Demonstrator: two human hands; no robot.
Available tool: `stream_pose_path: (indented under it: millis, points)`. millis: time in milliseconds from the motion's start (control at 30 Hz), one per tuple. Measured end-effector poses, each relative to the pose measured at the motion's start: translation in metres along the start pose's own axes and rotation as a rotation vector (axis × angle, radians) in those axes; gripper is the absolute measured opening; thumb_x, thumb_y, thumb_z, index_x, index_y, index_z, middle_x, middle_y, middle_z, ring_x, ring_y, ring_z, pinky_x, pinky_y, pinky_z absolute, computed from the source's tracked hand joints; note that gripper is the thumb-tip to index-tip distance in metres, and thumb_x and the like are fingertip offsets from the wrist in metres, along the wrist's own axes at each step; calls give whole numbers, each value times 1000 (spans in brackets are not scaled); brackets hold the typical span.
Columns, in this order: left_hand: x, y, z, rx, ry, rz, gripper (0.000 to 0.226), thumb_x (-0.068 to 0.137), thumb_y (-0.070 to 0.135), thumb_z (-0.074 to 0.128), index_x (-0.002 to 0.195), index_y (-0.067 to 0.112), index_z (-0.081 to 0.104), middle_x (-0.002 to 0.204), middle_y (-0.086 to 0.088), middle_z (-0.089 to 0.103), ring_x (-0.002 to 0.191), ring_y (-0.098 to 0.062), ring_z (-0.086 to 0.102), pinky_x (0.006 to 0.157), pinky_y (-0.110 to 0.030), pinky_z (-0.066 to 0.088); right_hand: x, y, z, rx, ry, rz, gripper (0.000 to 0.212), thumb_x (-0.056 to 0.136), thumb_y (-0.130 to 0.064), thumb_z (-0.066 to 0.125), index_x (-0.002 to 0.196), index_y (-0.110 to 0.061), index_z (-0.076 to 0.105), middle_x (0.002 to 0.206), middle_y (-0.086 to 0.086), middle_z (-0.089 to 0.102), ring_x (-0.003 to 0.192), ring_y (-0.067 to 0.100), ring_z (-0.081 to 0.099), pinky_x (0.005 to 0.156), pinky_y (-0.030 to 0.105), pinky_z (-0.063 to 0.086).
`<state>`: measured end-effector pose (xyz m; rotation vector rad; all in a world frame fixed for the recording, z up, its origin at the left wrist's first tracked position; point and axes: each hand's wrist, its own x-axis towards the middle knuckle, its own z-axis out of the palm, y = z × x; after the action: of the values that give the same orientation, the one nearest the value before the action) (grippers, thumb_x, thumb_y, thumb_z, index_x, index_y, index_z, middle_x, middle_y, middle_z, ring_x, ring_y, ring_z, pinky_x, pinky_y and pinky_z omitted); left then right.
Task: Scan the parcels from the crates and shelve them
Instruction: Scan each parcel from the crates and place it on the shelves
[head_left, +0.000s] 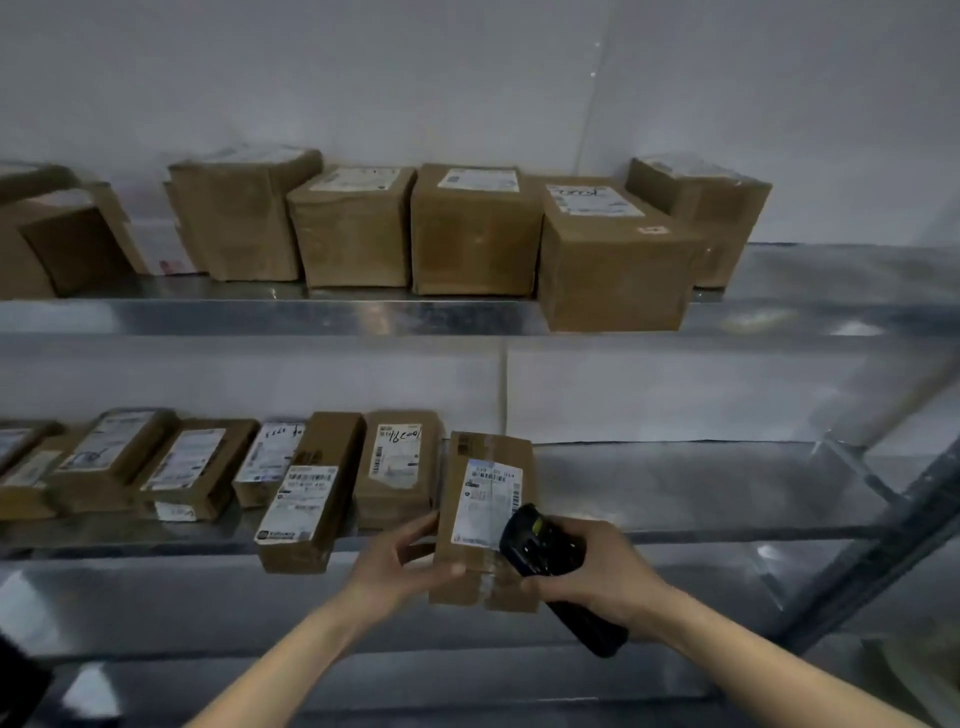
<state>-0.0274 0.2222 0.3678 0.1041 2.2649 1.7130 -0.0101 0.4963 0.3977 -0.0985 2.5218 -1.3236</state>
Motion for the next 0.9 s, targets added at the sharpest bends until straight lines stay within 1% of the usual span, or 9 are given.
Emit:
stream_pose_path:
  millis: [167, 300, 400, 467, 533, 600, 633, 733, 900]
  points:
    - [33, -27, 3, -53, -4, -10, 61, 76, 36, 84, 130, 44, 59, 121, 29, 68, 114, 7, 61, 87, -13, 51, 43, 23, 11, 8, -21, 0, 48, 70, -24, 86, 113, -40, 74, 96, -13, 79, 84, 7, 75, 78, 33, 64]
    - [52, -49, 8, -75, 30, -24, 58, 79, 26, 83, 132, 36, 60, 118, 27, 70, 111, 8, 63, 81, -10, 52, 67, 42, 19, -3, -46, -14, 48, 70, -29, 88, 114, -41, 73, 96, -16, 78, 85, 6, 75, 79, 33, 64]
    - [62, -62, 15, -98, 52, -35, 54, 82, 14, 81, 128, 32, 61, 111, 27, 72, 104, 9, 65, 78, -8, 51, 80, 51, 24, 1, -53, -34, 52, 64, -41, 89, 113, -46, 71, 96, -21, 78, 84, 2, 74, 75, 26, 61]
    - [69, -67, 18, -118, 87, -20, 56, 76, 20, 86, 125, 32, 63, 110, 22, 74, 105, 3, 67, 80, -12, 53, 88, 55, 26, -5, -56, -51, 56, 59, -53, 89, 111, -49, 70, 97, -25, 76, 85, -2, 72, 72, 18, 56]
    - [76, -74, 18, -121, 141, -4, 71, 60, 45, 94, 123, 31, 65, 111, 13, 76, 106, -7, 70, 85, -23, 57, 99, 61, 27, -24, -49, -54, 54, 63, -47, 91, 113, -45, 71, 97, -24, 76, 85, -2, 72, 73, 18, 57]
    - [85, -83, 17, -120, 203, -19, 79, 49, 50, 97, 120, 26, 69, 110, 6, 77, 105, -17, 72, 89, -37, 58, 110, 65, 27, -29, -35, -48, 53, 67, -39, 91, 116, -43, 72, 94, -22, 77, 83, -2, 72, 72, 19, 58]
    - [90, -87, 17, -103, 239, -28, 72, 53, 40, 98, 117, 23, 70, 109, 4, 77, 104, -20, 72, 88, -39, 59, 116, 66, 27, -33, -32, -46, 54, 67, -38, 91, 117, -44, 72, 94, -21, 77, 83, -2, 72, 72, 19, 58]
    - [100, -88, 20, -53, 322, -53, 49, 67, 14, 91, 112, 19, 73, 99, 6, 79, 94, -15, 74, 77, -26, 60, 132, 68, 24, -45, -41, -39, 53, 66, -36, 91, 115, -42, 73, 94, -17, 78, 83, 1, 72, 75, 25, 62]
    - [109, -82, 25, 38, 407, -82, 31, 71, 18, 90, 98, 22, 76, 84, 13, 78, 78, -3, 74, 77, -27, 60, 149, 72, 20, -44, -51, -30, 54, 67, -31, 94, 116, -38, 72, 96, -13, 78, 82, 3, 73, 75, 26, 63]
